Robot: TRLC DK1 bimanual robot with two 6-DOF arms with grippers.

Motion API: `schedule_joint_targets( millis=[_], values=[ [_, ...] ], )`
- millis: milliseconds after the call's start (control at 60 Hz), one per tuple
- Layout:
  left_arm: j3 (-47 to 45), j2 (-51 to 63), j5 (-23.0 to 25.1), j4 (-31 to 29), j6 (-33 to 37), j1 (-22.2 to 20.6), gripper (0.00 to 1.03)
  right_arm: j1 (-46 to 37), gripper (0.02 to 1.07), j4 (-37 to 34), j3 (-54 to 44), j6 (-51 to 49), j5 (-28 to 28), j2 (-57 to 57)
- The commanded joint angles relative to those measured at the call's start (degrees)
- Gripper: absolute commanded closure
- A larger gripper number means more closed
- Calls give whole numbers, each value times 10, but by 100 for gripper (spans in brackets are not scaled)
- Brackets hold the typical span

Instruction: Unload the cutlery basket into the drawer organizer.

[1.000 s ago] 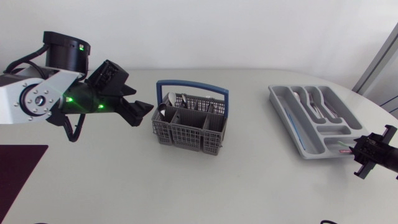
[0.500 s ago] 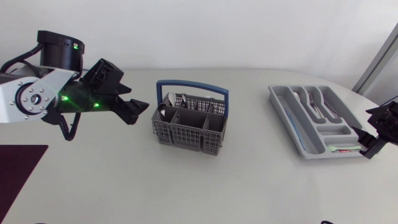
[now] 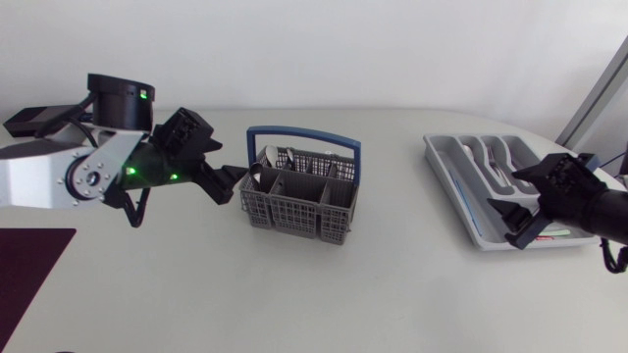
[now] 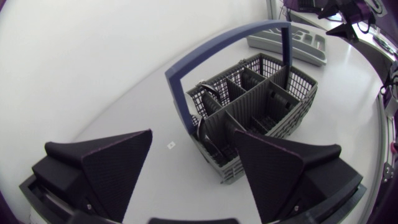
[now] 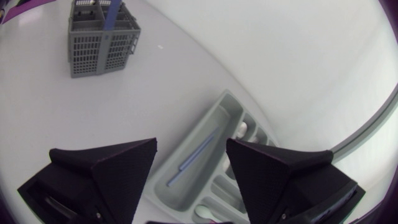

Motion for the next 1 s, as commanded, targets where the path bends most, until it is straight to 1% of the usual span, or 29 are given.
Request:
schedule_joint_targets(
  millis=[0,50,117,150,200,300,350,533,683,800,900,933,983],
  values=[
    [-39,21,-3,41,26,-11,19,54,26,-14,-28,61,24,-28],
    [-50,33,-2,66,35,-13,24,83,26,-17,-35,78,39,-39],
    [-65,42,-2,103,45,-15,36,124,26,-18,-44,101,60,-55],
    [-73,45,-2,128,47,-17,39,141,26,-20,-47,113,68,-61],
    [-79,49,-2,145,48,-17,40,167,26,-23,-51,129,77,-67],
    [-72,67,-3,153,48,-17,40,220,26,-20,-56,158,106,-72],
    [-67,76,-2,153,48,-17,42,235,26,-17,-58,169,111,-72],
    [-43,101,-3,155,39,-24,46,279,26,-9,-61,193,132,-71],
    [-23,121,-3,153,26,-28,47,290,26,-1,-71,194,139,-72],
    [-13,129,-3,153,23,-33,52,290,26,5,-76,193,139,-72],
    [0,139,-4,146,18,-37,54,290,26,5,-79,192,139,-74],
    [5,143,-8,146,17,-39,56,290,26,5,-80,192,139,-76],
    [10,146,-19,144,15,-41,57,290,26,5,-81,192,139,-79]
  ],
)
